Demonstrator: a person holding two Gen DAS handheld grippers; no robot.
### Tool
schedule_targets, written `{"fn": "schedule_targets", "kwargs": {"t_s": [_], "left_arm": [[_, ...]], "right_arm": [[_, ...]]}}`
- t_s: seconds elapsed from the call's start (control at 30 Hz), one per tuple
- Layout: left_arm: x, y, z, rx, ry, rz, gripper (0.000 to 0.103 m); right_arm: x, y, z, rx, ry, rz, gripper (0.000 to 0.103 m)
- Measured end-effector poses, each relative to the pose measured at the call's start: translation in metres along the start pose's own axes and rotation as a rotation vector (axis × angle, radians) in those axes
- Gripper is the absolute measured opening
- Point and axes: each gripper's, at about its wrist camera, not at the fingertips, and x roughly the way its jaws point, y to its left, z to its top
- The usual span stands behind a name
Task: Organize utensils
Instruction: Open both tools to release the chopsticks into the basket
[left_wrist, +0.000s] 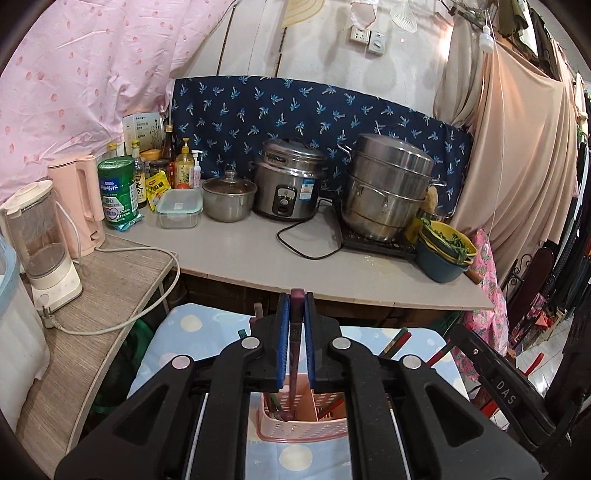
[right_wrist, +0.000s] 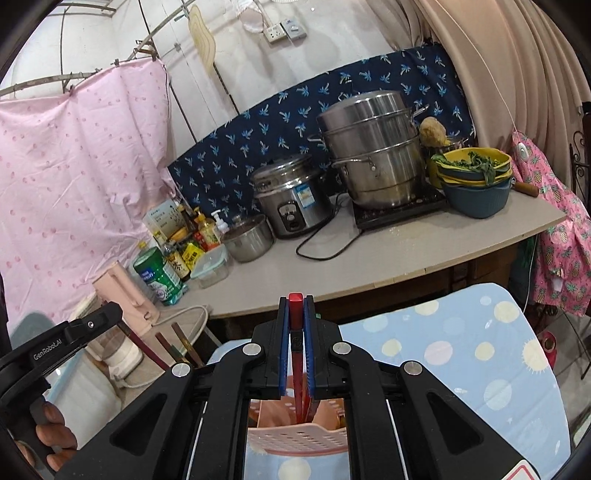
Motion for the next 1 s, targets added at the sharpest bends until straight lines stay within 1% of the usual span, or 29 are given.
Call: {"fn": "schedule_targets", "kwargs": {"t_s": [0.07,0.13,0.17,0.23,0.3,0.5,0.63,0.8,1.0], "left_arm": [[0.0,-0.002,-0.003,0.011,-0.001,0.013,0.009],[0.0,-0.004,-0.004,0.022,0.002,0.019,0.016],[0.0,-0.005,-0.004,0.024,0.0,0.021,0.022],[-0.003,-0.005,-0.006,0.028,-0.006,0.029,0.026],[-0.007,-0.005,-0.008,0.028,-0.008,0.033,0.033],[-0.018,-0.008,-0.014,0.045,-0.001,0.036,0.034],[-0.026,-0.011,-0.023,0.06,0.011,0.037,0.037],[-0.037,-0.016,-0.039,0.085,0.026,0.046,0.042],[-0.046,-0.017,-0.064,0.096,0.058,0.067,0.042]], "right_arm": [[-0.001,0.0,-0.001,-0.001,-0.002,-0.003,0.01],[-0.004,0.001,-0.002,-0.001,-0.008,-0.006,0.013],[-0.006,0.001,-0.002,-0.001,-0.009,-0.004,0.014],[-0.009,0.001,-0.003,-0.003,-0.011,-0.005,0.016],[-0.013,0.003,-0.004,-0.011,-0.015,-0.008,0.017],[-0.028,0.007,-0.011,-0.02,-0.015,-0.005,0.02],[-0.04,0.011,-0.021,-0.031,-0.013,-0.003,0.025],[-0.054,0.014,-0.037,-0.047,0.001,-0.006,0.026],[-0.07,0.014,-0.059,-0.068,0.019,-0.025,0.026]]}}
